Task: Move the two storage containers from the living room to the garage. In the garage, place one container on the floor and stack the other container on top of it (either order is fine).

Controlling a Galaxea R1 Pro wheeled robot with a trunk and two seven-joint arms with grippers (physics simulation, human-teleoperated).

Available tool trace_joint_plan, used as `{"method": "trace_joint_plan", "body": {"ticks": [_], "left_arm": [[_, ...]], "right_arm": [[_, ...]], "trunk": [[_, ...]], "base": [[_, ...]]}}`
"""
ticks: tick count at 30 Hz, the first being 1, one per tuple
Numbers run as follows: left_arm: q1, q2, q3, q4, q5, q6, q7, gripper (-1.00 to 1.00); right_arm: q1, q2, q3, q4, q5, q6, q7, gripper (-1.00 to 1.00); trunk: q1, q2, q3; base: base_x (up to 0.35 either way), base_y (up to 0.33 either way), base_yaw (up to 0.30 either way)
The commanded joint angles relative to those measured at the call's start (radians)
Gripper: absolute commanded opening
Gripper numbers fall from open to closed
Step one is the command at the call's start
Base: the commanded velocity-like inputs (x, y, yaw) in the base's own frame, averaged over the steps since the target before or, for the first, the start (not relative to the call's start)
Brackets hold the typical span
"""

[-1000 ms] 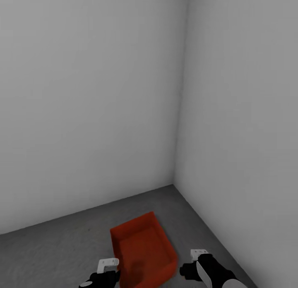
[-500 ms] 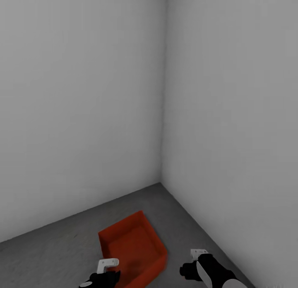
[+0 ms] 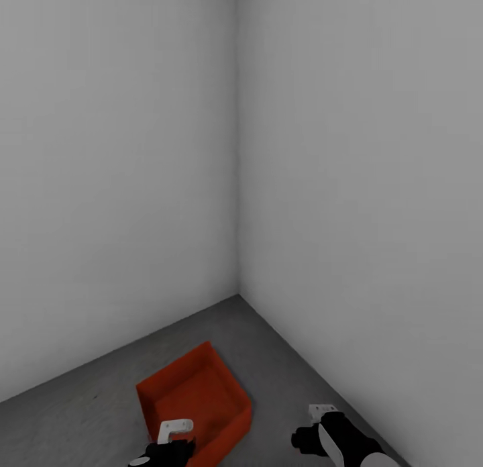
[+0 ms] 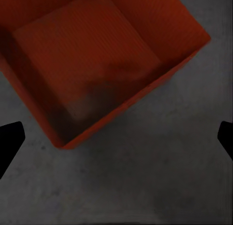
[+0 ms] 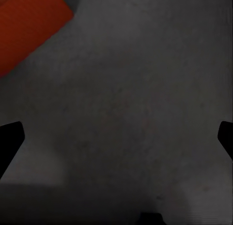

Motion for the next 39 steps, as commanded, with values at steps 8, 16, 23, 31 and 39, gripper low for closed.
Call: {"method": "trace_joint_plan", "body": {"ticks": [8, 16, 23, 31, 39], "left_arm": [[0.004, 0.001, -0.007, 0.0, 0.01, -0.001, 0.0, 1.0], [0.006, 0.001, -0.007, 0.0, 0.01, -0.001, 0.0, 1.0], [0.007, 0.001, -0.007, 0.0, 0.01, -0.002, 0.0, 1.0], [0.007, 0.001, -0.007, 0.0, 0.01, -0.003, 0.0, 1.0], [0.007, 0.001, -0.008, 0.0, 0.01, -0.003, 0.0, 1.0]], "right_arm": [[0.012, 0.0, -0.004, -0.002, 0.002, 0.005, 0.002, 1.0], [0.015, 0.0, -0.004, -0.003, 0.003, 0.006, 0.01, 1.0], [0.016, 0.0, -0.004, -0.003, 0.003, 0.005, 0.011, 1.0], [0.017, 0.0, -0.004, -0.003, 0.003, 0.006, 0.012, 1.0], [0.017, 0.0, -0.004, -0.003, 0.003, 0.006, 0.012, 1.0]], "trunk": [[0.0, -0.001, -0.001], [0.0, -0.001, -0.001], [0.0, -0.001, -0.001], [0.0, -0.001, -0.001], [0.0, -0.001, -0.001]], "base": [[-0.19, 0.0, -0.249], [-0.219, 0.0, -0.249], [-0.156, 0.0, -0.25], [-0.03, 0.0, -0.261], [-0.003, 0.0, -0.264]]}}
